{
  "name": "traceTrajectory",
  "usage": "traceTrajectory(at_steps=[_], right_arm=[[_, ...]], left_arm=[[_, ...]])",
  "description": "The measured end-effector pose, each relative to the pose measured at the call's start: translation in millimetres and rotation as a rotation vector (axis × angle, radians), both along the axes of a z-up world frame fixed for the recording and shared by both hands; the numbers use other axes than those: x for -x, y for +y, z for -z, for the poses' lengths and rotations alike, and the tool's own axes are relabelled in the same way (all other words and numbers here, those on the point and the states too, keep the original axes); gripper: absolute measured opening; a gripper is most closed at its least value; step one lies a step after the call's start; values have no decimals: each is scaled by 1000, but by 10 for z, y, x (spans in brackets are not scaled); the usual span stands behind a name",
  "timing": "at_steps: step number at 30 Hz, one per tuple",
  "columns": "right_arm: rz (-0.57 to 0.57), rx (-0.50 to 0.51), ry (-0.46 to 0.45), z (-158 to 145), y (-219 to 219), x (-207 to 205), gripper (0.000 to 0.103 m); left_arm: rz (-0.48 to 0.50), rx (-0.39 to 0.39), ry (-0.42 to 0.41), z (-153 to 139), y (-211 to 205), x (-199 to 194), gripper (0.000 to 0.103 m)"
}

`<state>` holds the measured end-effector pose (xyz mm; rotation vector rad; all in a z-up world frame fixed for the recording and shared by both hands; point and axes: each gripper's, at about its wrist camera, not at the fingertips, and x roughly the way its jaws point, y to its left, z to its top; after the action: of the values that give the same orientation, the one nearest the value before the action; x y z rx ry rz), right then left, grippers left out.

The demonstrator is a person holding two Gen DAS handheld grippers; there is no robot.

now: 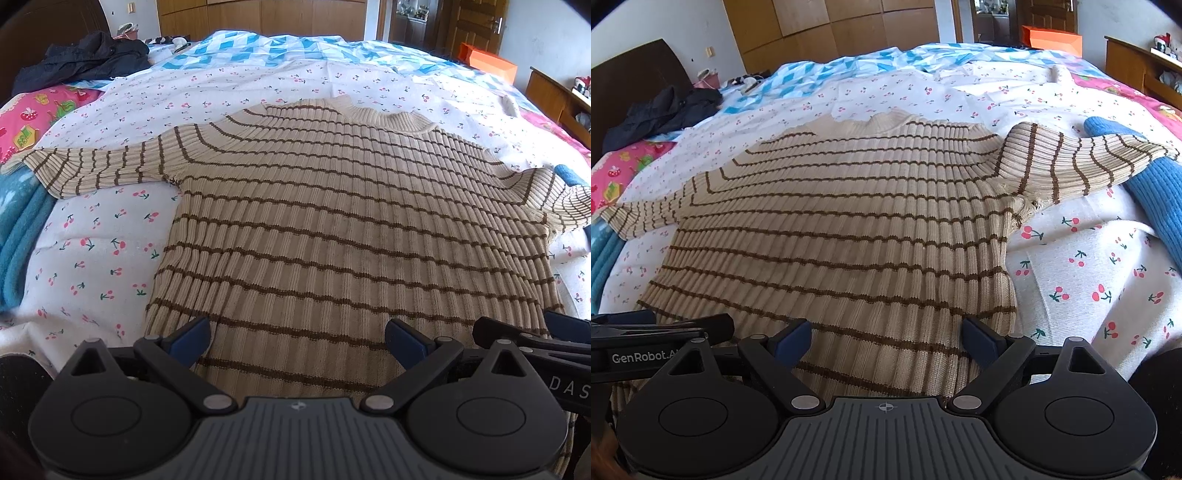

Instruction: Fold small clothes

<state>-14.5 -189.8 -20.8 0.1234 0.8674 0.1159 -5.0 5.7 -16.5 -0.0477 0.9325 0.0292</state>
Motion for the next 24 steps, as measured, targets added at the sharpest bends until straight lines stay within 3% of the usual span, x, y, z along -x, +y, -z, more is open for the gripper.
traceTrajectory(at_steps=[24], right_arm=[[-15,36,7,41,65,-17,91]], left_arm=[[-10,74,94,199,72,-56,103]])
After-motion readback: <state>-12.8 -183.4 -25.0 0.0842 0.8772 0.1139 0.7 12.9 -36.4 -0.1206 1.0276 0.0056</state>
